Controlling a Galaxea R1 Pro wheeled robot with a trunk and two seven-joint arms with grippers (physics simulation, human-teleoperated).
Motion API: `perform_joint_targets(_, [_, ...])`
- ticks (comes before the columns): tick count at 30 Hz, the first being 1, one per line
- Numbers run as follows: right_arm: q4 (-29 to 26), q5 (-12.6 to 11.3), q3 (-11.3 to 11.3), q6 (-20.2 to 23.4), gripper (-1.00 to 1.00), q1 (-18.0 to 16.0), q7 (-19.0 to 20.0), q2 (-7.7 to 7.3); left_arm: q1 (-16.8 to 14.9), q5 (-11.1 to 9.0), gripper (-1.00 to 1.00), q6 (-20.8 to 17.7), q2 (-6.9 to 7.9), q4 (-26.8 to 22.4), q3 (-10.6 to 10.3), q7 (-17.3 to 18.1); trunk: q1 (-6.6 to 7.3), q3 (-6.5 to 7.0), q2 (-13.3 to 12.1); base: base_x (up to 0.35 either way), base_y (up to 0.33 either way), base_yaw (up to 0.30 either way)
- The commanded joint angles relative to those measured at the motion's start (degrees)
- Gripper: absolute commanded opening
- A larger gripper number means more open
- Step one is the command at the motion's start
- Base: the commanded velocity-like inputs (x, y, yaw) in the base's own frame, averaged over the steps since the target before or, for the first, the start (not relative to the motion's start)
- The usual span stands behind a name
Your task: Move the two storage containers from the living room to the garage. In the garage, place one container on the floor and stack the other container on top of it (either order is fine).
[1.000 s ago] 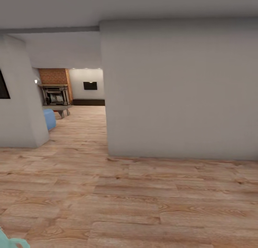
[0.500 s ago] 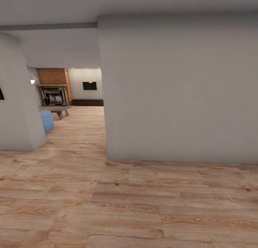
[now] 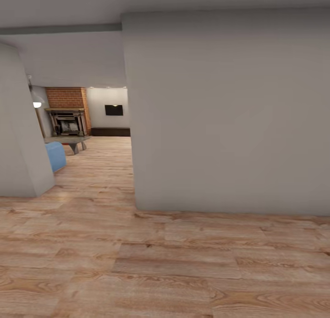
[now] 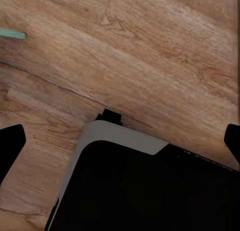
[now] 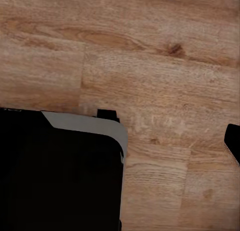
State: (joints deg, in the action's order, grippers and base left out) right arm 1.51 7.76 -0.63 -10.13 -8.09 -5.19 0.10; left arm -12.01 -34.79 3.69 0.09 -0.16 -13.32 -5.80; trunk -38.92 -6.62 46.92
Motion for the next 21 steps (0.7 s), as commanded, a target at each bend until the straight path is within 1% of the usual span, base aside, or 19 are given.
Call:
perform_joint_targets(1, [0.2, 0.5, -0.2, -0.2, 1.00, -0.1, -0.3, 0.05, 0.0, -0.4, 1.00, 0.1, 0.00, 0.0, -0.5, -0.2, -0.04, -0.09, 0.1, 0.325, 0.000, 0.000])
perform_joint_targets(11, [0.2, 0.4, -0.5, -0.2, 1.00, -0.1, -0.3, 0.35, 0.0, -0.4, 1.00, 0.0, 0.00, 0.0, -0.5, -0.2, -0.04, -0.09, 0.1, 0.325, 0.000, 0.012])
perform_joint_targets(15, [0.2, 0.3, -0.5, -0.2, 1.00, -0.1, -0.4, 0.16, 0.0, -0.3, 1.00, 0.1, -0.14, 0.0, -0.5, -0.2, -0.04, -0.09, 0.1, 0.325, 0.000, 0.202])
perform_joint_targets(21, [0.2, 0.3, -0.5, -0.2, 1.00, -0.1, -0.4, 0.08, 0.0, -0.3, 1.00, 0.1, -0.18, 0.0, -0.5, -0.2, -0.04, -0.09, 0.1, 0.325, 0.000, 0.257])
